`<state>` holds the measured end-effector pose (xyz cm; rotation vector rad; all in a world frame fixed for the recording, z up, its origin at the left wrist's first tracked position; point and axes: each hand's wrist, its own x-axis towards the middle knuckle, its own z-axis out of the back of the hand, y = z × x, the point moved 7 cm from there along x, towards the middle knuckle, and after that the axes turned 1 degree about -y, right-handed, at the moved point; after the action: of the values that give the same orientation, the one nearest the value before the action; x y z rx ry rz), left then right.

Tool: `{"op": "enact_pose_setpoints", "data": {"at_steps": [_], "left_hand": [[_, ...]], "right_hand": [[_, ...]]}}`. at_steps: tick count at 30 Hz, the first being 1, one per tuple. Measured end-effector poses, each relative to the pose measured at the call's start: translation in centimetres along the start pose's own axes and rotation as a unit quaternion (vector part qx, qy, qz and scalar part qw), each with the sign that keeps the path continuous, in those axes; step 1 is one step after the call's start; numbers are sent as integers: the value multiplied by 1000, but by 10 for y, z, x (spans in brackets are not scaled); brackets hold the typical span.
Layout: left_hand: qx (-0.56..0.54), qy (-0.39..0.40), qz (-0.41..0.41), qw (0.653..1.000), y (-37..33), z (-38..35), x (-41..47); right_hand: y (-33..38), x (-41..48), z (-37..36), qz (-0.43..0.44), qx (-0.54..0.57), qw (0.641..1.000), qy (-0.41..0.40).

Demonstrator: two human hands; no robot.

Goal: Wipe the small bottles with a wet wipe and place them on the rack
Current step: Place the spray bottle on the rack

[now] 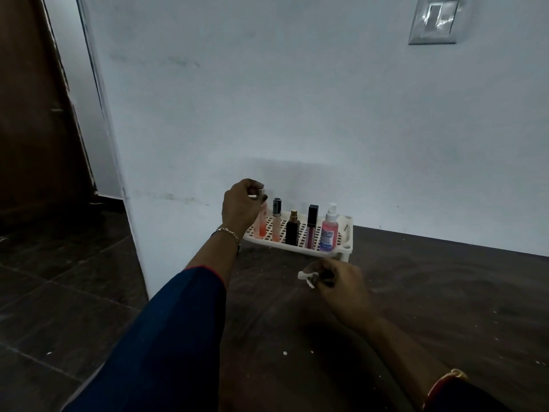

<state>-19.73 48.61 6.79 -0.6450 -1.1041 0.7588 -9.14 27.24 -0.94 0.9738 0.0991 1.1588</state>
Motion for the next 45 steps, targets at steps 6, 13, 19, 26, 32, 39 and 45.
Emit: {"op": "enact_pose_setpoints", "data": {"at_steps": [6, 13, 19, 26, 32, 39, 45], "left_hand": [[6, -10, -12, 1000, 0, -3, 8], [33, 14, -15, 999, 11, -15, 6], [42, 28, 1, 999, 8, -10, 7], [84, 17, 4, 996, 2, -7, 5], [98, 31, -3, 995, -1, -9, 4], [92, 31, -3, 995, -9, -2, 0], [186, -99, -69, 975, -54, 19, -42]], "right_hand": [[-6, 3, 3, 4, 16, 1000, -12], [-18, 6, 1, -5, 10, 1000, 0], [-19, 6, -1, 3, 4, 1000, -12], [-21, 6, -3, 11, 9, 1000, -10], [-24, 5, 6, -9, 7, 1000, -17], [-19, -2, 14, -44, 42, 998, -30], [-5, -16, 38, -105, 159, 976, -106]]}}
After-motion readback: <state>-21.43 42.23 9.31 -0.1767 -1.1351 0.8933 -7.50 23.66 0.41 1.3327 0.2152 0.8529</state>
